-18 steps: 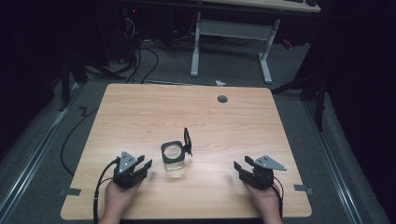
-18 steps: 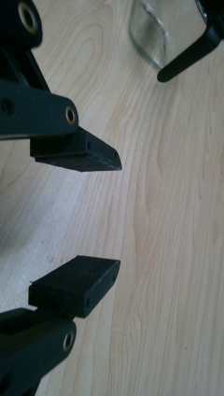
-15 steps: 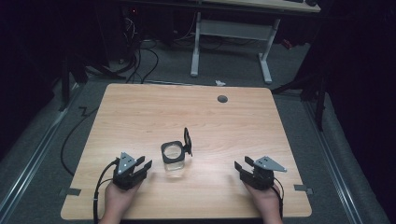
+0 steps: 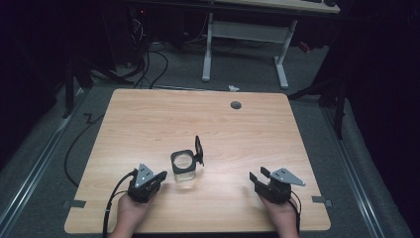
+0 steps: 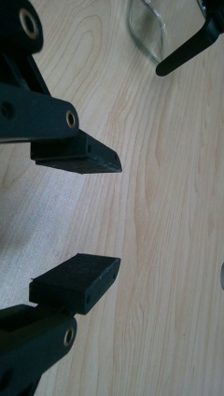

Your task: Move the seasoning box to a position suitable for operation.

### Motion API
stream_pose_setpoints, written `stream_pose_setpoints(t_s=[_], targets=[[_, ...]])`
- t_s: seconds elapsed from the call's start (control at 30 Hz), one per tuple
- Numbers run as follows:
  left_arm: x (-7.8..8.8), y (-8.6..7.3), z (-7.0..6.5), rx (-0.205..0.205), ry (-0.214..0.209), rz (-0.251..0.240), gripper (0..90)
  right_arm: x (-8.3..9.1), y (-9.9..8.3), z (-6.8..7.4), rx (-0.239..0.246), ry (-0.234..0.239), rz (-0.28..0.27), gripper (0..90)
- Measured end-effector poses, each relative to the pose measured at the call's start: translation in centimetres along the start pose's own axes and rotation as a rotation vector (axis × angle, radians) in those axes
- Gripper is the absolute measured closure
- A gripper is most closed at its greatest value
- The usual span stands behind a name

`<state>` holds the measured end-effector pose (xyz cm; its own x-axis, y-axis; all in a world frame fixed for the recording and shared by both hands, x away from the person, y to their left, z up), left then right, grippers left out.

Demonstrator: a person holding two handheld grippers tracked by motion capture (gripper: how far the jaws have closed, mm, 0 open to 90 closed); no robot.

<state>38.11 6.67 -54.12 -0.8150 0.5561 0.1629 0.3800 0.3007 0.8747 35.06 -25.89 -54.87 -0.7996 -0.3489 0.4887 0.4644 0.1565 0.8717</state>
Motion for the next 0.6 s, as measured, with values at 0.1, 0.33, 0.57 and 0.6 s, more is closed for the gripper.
stream_pose_setpoints(t_s=[0.1,0.33,0.57,0.6], targets=[[0.10,-0.15,-0.24,-0.008,-0.010,0.005,90.0,-0.09,-0.08,0.00,0.002,-0.001,0.002,48.3],[0.23,-0.23,-0.66,-0.015,-0.026,0.001,90.0,-0.31,-0.20,0.09,0.006,0.001,0.006,48.2],[-0.04,-0.45,-0.98,-0.006,-0.030,0.007,90.0,-0.45,-0.34,0.32,0.013,0.004,0.018,47.5],[-0.12,-0.48,-1.05,-0.005,-0.030,0.005,90.0,-0.47,-0.34,0.32,0.013,0.002,0.018,47.4]])
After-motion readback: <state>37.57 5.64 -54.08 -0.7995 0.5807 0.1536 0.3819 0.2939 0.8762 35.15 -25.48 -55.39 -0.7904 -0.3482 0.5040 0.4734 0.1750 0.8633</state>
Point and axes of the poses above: each handheld gripper's, and its own axes: x roughly backward along the jaws, y roughly out of its top, z roughly to its left, the point moved 6 cm from there along -x, roughly forward along the jaws, and after that the axes turned 1 degree about x, right-handed, at the moved point
